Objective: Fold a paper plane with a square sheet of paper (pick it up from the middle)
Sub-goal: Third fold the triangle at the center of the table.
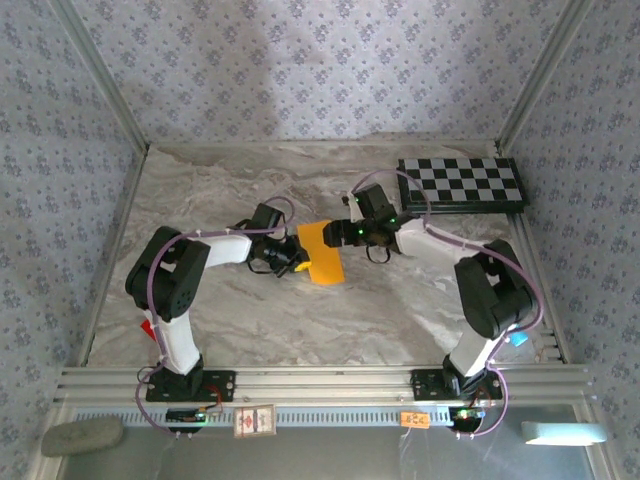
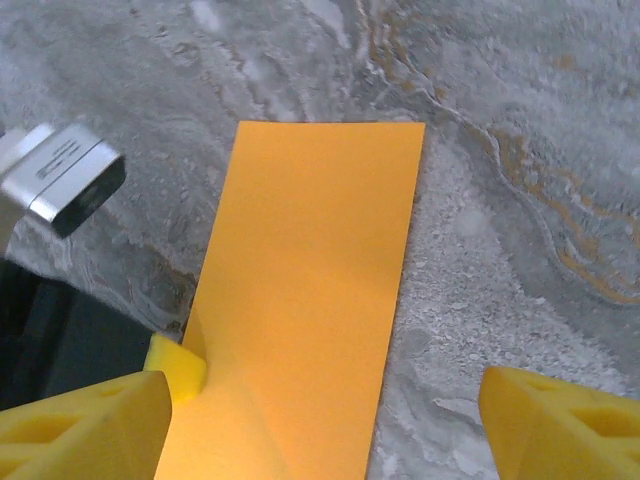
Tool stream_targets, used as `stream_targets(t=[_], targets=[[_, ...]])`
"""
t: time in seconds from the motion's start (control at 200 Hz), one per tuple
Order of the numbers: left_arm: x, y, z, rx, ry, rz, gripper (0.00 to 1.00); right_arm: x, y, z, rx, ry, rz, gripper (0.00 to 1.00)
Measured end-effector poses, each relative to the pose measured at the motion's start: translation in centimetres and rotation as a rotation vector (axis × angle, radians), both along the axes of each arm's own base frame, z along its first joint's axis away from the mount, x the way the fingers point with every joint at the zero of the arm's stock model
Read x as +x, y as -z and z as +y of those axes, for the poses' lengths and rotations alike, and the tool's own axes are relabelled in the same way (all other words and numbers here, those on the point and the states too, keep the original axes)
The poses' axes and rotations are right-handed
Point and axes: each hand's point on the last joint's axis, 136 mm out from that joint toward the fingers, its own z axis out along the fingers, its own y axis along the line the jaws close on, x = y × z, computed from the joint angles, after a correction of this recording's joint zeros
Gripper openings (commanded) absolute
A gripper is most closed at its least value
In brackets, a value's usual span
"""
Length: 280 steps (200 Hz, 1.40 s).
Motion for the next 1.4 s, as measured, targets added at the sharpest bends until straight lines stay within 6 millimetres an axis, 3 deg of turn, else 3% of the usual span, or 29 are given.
stream_targets(t=[0.175, 0.38, 0.48, 0.715, 0.935, 1.099, 1.399], targets=[[0.0, -0.9, -0.2, -0.026, -0.017, 0.014, 0.06, -2.6, 0.4, 1.4, -0.059, -0.162, -0.123, 0.85], [-0.1, -1.4, -0.4, -0.051, -0.029, 0.041, 0.06, -6.7, 3.1, 3.0, -0.104, -0.377, -0.235, 0.82], [-0.1, -1.6, -0.5, -0.063, -0.036, 0.056, 0.06, -7.7, 3.7, 3.4, -0.112, -0.446, -0.279, 0.8], [0.0, -1.9, -0.6, -0.077, -0.043, 0.065, 0.06, -7.6, 3.2, 4.6, -0.125, -0.518, -0.425, 0.73], [0.1, -1.9, -0.7, -0.079, -0.049, 0.07, 0.06, -7.9, 4.9, 4.7, -0.171, -0.566, -0.47, 0.68], [0.1, -1.9, -0.7, -0.079, -0.05, 0.07, 0.06, -7.4, 4.9, 4.8, -0.2, -0.565, -0.507, 0.53], [0.1, -1.9, -0.7, -0.079, -0.053, 0.073, 0.06, -7.2, 4.4, 4.3, -0.192, -0.529, -0.558, 0.41]])
